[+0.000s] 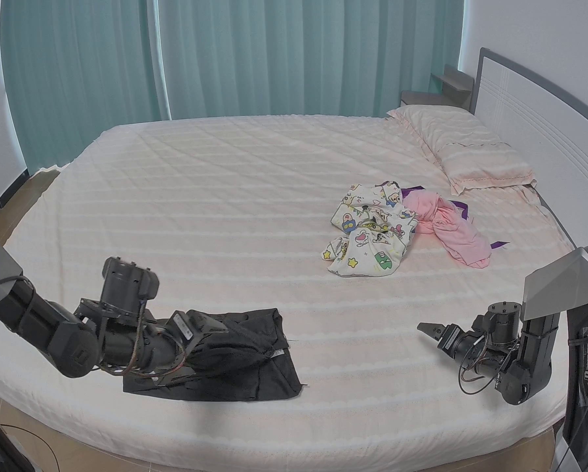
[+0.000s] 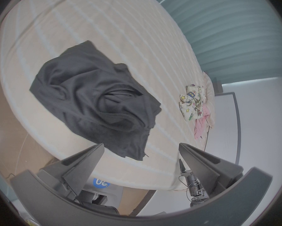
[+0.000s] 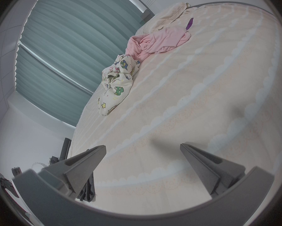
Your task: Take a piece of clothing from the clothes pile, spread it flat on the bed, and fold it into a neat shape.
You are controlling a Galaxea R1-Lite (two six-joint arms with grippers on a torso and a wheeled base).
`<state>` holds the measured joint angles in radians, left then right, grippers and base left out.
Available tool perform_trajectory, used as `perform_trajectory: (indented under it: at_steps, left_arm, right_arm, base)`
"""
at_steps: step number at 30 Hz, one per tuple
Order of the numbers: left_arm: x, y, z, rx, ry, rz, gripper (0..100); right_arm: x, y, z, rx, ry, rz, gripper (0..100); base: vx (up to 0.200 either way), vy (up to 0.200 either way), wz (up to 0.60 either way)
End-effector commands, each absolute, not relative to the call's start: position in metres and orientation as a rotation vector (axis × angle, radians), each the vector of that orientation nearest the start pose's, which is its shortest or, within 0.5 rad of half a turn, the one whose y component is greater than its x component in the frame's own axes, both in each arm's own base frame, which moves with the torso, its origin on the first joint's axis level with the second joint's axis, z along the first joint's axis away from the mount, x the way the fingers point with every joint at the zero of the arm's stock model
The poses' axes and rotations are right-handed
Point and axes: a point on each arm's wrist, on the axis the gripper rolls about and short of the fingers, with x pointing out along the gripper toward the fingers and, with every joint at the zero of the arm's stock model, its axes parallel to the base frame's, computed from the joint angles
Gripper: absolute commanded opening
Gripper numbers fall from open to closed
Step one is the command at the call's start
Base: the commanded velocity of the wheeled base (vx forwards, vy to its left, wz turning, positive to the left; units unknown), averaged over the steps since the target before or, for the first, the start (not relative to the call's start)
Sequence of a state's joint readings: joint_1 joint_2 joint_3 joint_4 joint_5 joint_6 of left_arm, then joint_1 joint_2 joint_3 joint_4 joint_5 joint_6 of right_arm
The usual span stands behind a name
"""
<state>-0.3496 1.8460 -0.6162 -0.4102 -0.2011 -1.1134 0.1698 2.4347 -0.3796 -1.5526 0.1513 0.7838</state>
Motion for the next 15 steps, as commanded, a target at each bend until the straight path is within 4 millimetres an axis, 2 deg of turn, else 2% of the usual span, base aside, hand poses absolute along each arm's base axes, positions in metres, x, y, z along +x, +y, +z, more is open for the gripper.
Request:
perform_trajectory:
  at_steps: [1, 8, 9, 15]
  left_arm:
    - [0.249, -0.074, 0.065, -1.010, 1.024, 0.045, 100]
    - [0.248, -0.072, 0.059, -1.021, 1.027, 0.047, 100]
    - [0.248, -0.072, 0.059, -1.021, 1.027, 0.047, 100]
    - [0.258, -0.043, 0.060, -1.112, 1.008, 0.072, 100]
  right_arm:
    - [0.298, 0.057, -0.045, 0.753, 0.599, 0.110, 100]
    - [0.297, 0.058, -0.045, 0.750, 0.603, 0.112, 100]
    - [0.297, 0.058, -0.045, 0.750, 0.603, 0.112, 100]
    - [0.297, 0.060, -0.046, 0.747, 0.606, 0.117, 100]
  base:
    - [0.000, 0.000, 0.00]
    - [0.000, 0.000, 0.00]
    - [0.000, 0.200, 0.00]
    - [0.000, 0.200, 0.00]
